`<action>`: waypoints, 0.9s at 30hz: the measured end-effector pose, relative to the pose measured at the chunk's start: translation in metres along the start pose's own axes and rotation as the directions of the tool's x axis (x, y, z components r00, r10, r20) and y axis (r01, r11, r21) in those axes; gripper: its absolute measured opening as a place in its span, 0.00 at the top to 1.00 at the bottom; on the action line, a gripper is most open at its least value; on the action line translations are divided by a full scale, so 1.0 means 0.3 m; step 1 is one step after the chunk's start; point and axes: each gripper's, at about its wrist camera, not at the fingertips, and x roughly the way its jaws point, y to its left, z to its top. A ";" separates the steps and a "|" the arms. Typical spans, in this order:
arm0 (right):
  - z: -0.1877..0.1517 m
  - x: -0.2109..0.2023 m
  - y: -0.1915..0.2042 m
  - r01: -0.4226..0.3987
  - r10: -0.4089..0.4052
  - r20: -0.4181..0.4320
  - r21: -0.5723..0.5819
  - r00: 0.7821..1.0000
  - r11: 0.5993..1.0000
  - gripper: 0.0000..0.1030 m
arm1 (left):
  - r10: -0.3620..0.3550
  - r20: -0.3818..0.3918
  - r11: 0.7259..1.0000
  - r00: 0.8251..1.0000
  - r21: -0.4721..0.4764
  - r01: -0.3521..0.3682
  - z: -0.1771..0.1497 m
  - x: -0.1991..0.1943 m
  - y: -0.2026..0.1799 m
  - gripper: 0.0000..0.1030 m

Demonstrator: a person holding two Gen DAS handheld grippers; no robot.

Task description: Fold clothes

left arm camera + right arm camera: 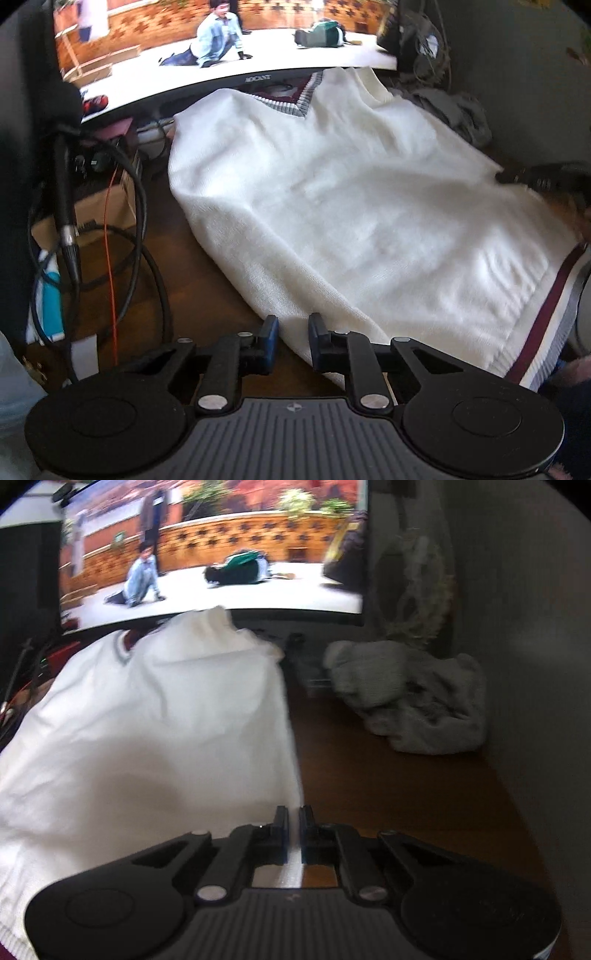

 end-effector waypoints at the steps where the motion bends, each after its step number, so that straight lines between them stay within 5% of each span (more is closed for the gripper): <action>1: -0.006 -0.005 -0.020 0.008 -0.008 -0.002 0.016 1.000 1.000 0.96 | 0.004 -0.001 1.000 1.000 0.012 -0.004 0.001 0.001 -0.004 0.83; 11: -0.039 -0.060 -0.068 0.033 -0.033 -0.010 0.038 0.999 0.999 0.95 | 0.086 -0.038 0.988 0.996 0.131 -0.080 -0.005 -0.011 -0.038 0.90; 15: 0.012 -0.084 -0.063 -0.025 0.025 0.042 0.004 0.999 1.000 0.92 | -0.007 -0.038 0.998 0.999 0.056 0.010 0.024 -0.018 0.004 0.91; 19: 0.108 -0.045 -0.026 -0.037 0.041 0.119 -0.036 0.992 0.999 0.53 | 0.019 0.020 1.000 1.000 0.005 -0.019 0.085 0.009 0.052 0.90; 22: 0.183 0.071 -0.023 -0.074 0.077 0.083 -0.040 0.994 0.997 0.52 | -0.015 0.026 0.992 1.000 -0.122 0.019 0.130 0.069 0.122 0.74; 26: 0.229 0.198 -0.025 -0.107 0.107 0.014 -0.004 0.994 0.994 0.54 | -0.021 0.004 0.979 1.000 -0.201 0.021 0.167 0.148 0.176 0.73; 27: 0.229 0.214 -0.022 -0.107 0.107 0.000 -0.008 0.994 0.994 0.72 | -0.015 0.001 0.980 1.000 -0.200 0.015 0.170 0.159 0.176 0.73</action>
